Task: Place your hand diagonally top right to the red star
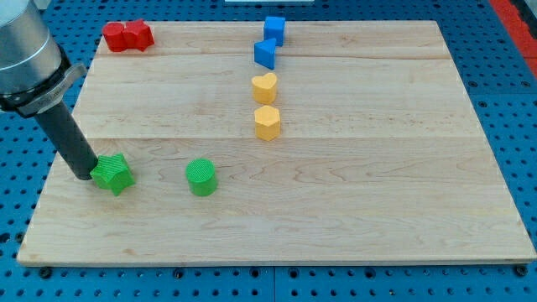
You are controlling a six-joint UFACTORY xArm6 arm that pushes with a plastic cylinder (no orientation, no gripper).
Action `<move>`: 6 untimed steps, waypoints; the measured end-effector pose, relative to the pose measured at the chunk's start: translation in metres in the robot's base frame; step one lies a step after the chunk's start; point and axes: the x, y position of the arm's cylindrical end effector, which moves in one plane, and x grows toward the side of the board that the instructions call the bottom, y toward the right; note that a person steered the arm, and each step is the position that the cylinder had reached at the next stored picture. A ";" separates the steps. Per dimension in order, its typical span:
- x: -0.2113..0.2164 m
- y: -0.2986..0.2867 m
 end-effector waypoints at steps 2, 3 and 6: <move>-0.110 -0.006; -0.163 0.019; -0.310 0.101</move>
